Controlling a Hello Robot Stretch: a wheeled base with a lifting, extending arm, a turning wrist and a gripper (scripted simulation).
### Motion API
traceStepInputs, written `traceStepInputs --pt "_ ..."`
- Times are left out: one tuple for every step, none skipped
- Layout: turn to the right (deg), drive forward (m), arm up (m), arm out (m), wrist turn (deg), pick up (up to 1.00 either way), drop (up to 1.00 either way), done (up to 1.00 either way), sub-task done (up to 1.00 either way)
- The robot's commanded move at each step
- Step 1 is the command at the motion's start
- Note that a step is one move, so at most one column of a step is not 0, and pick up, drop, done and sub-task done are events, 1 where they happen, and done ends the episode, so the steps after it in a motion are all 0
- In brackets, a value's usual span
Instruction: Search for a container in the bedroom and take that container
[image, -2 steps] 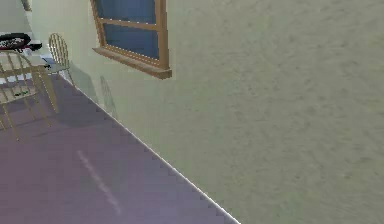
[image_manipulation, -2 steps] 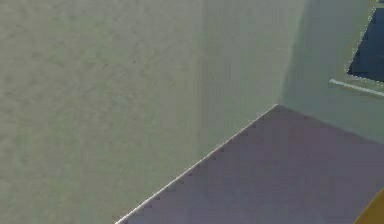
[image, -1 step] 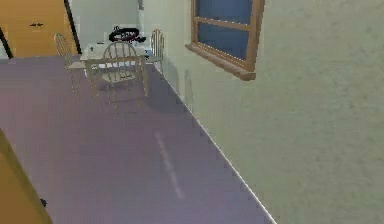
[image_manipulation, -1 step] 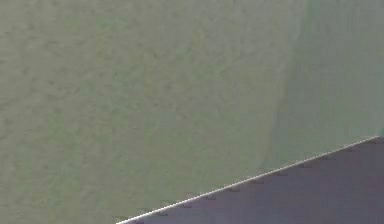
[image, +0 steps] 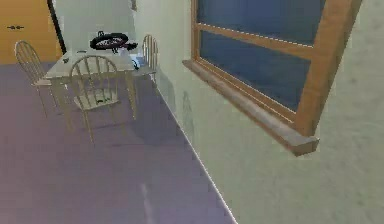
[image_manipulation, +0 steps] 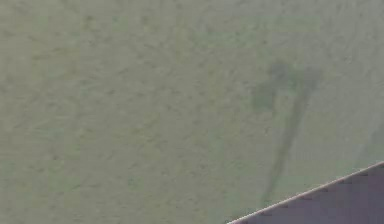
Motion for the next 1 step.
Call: traceStepInputs --pt "-45.0 0.00 0.00 0.00 0.0 0.00 0.00 0.00 0.00"
